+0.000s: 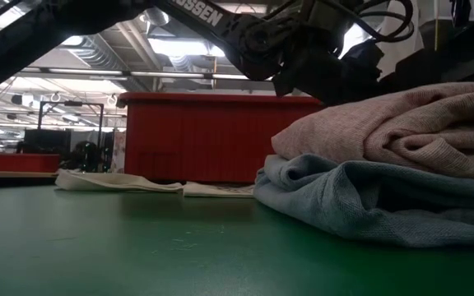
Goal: Fold Laundry from Bin
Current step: Fold the white underwear from the red laundry basket
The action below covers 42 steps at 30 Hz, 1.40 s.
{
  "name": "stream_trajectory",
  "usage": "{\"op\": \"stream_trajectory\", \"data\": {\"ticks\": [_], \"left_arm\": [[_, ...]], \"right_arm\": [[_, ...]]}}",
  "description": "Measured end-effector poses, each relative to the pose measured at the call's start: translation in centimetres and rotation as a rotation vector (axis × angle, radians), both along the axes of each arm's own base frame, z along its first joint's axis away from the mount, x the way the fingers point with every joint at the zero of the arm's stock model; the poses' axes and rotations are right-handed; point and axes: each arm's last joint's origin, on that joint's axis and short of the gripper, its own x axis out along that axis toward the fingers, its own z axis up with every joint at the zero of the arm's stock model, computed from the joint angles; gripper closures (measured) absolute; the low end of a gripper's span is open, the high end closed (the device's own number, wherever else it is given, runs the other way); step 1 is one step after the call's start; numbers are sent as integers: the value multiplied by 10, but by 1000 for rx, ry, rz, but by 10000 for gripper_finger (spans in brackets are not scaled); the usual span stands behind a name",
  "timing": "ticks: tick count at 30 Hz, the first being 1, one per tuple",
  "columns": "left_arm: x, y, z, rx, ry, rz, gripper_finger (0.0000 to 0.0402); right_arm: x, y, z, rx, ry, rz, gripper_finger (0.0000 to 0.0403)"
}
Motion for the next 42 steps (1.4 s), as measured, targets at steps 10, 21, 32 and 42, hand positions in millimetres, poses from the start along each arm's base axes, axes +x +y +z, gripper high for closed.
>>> {"op": "stream_trajectory", "data": {"ticks": [10, 21, 32, 42], "left_arm": [[-2, 10, 7, 45, 38, -8, 395], [-53, 49, 95, 19, 332, -97, 400], [-130, 77, 165, 36, 597, -53, 401], [-156, 69, 169, 11, 787, -59, 401]], "right_arm": [[0, 0, 0, 0, 0, 0, 403], [0, 0, 0, -2, 1, 3, 403], [-1, 0, -17, 113, 95, 2, 403], [-5, 9, -41, 484, 269, 290, 403]]}}
